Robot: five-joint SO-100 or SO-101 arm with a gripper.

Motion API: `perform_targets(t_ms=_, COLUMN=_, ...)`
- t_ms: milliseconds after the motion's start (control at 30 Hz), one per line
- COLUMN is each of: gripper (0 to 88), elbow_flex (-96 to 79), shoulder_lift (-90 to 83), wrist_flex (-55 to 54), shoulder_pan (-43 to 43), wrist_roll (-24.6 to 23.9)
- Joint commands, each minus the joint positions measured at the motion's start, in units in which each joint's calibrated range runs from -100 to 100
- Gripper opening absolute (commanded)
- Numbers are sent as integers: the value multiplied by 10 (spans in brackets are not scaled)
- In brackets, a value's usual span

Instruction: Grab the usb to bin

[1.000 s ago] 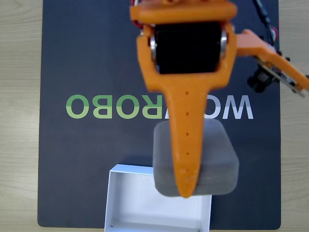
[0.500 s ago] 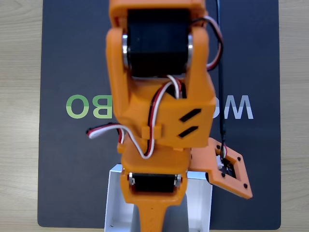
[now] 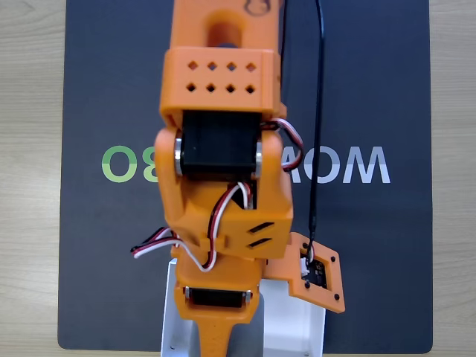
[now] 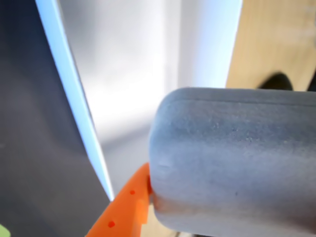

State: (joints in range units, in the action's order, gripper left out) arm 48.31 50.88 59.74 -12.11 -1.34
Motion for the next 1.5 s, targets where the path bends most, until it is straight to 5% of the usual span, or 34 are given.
perform_targets(t_ms=0, gripper=228, elbow_flex=33, shoulder_lift=-12, wrist_flex=2, shoulder_pan=-4, wrist_roll=2)
perform_targets(t_ms=933, gripper=748, elbow_flex=-32, shoulder_lift=-111, wrist_flex=43, shoulder_pan=12, wrist_roll=21)
perform_targets(t_ms=1267, gripper=739, elbow_flex=-208, shoulder_lift=-335, wrist_flex=60, shoulder_pan=6, wrist_roll=17)
perform_targets(t_ms=1467, gripper=549, elbow_flex=-349, shoulder_lift=-494, wrist_flex=81, shoulder_pan=8, wrist_roll=16)
